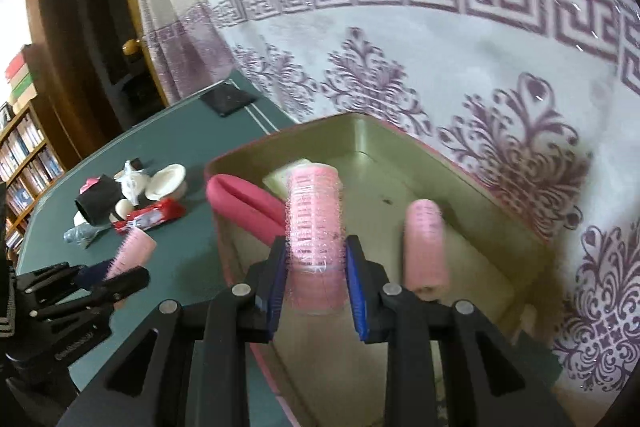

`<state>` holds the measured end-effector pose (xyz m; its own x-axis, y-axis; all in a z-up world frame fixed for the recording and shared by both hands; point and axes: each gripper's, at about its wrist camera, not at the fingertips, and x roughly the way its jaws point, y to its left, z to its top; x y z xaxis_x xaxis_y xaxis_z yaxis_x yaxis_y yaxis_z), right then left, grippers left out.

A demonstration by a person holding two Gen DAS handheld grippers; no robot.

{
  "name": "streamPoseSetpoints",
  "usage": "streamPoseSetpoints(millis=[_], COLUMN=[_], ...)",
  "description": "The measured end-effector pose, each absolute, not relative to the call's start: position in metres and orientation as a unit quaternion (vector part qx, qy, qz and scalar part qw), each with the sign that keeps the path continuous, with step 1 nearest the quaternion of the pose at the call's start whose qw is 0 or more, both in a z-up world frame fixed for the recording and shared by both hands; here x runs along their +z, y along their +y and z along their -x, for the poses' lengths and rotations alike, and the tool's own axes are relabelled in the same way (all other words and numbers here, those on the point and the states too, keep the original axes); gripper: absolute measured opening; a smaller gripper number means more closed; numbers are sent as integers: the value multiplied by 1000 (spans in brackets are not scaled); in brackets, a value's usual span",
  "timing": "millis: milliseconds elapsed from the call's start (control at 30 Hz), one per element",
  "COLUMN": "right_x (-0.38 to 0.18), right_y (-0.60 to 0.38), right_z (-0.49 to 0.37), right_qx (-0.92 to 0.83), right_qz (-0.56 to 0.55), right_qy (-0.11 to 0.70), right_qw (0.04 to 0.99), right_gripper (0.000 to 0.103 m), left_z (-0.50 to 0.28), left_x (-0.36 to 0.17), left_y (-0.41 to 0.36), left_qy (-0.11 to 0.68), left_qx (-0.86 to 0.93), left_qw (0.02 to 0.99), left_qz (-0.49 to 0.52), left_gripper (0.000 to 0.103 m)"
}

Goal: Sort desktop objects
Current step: 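Carry both pink rollers into the pink tin and release them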

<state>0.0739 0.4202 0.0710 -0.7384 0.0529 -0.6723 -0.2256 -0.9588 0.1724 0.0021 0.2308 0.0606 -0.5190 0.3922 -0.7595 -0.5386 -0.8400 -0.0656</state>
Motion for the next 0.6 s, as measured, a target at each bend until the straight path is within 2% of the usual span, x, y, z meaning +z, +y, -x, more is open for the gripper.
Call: streamPoseSetpoints(millis=[267,333,400,600], right_x=[75,77,78,79], right_y=[437,442,448,459], right_z=[-91,-97,-102,-117], right_qx=[927,927,928,930], right_qz=[342,337,333,324], right_qy=[140,145,150,147], right_qw=[67,70,74,96], right_gripper=[32,34,43,43], left_z=[-9,-12,-15,-21], left_x=[87,92,96,107], left_y=[268,281,294,336], left_qy=[113,121,124,114], left_qx=[867,864,861,842], left_qw=[303,316,331,385], left_qz=[379,372,367,360], left_gripper=[29,29,29,29])
